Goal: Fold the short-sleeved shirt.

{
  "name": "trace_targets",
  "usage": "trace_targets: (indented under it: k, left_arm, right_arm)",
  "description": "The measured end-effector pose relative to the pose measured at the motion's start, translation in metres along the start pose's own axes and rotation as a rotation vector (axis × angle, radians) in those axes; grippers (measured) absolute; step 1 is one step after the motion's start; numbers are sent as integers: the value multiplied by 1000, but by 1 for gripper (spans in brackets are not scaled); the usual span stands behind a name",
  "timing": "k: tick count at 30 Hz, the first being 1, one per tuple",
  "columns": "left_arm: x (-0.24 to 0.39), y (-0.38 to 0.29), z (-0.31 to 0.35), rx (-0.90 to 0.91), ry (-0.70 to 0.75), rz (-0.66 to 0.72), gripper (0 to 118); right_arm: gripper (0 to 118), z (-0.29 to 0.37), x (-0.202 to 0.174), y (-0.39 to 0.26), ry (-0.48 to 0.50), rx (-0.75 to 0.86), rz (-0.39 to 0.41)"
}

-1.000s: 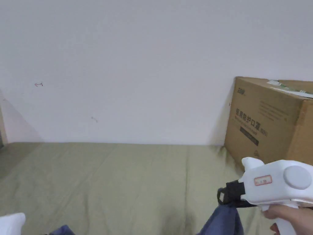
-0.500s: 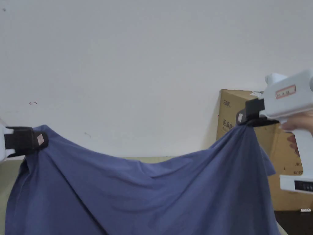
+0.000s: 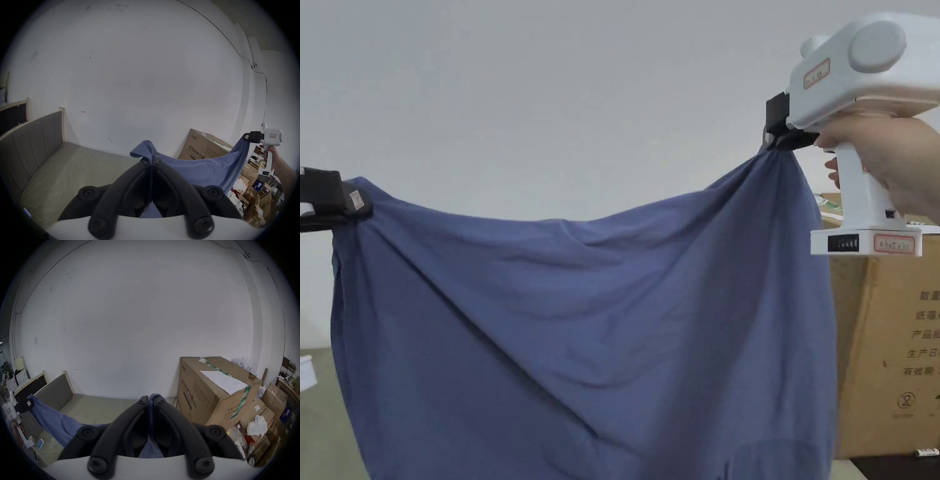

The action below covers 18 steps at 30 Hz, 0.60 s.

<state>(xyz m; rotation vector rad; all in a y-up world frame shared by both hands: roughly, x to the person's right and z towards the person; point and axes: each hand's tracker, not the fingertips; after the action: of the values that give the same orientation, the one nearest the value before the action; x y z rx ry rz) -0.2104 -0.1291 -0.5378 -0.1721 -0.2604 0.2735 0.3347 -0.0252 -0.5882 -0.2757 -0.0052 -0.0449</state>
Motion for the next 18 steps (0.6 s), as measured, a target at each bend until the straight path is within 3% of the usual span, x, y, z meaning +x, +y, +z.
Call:
trace_targets:
  k: [6,9,12,18]
  left_arm:
    - [-15,-34,-54,-57,51,-17,1]
    - [-26,-88,-76,-169,70,15,1]
    - [-44,-170,-87,-312,111,71,1]
    - [-59,-316,-27,-555,133,52,1]
  right_arm:
    - [4,-58,-10,-44,-8,-36,26]
    - [4,-90,-16,-118,-61,-127,24]
    - [4,-115,-27,-224,-92,-315,59]
    - [4,-76,-3,-417,-28,-581,-130]
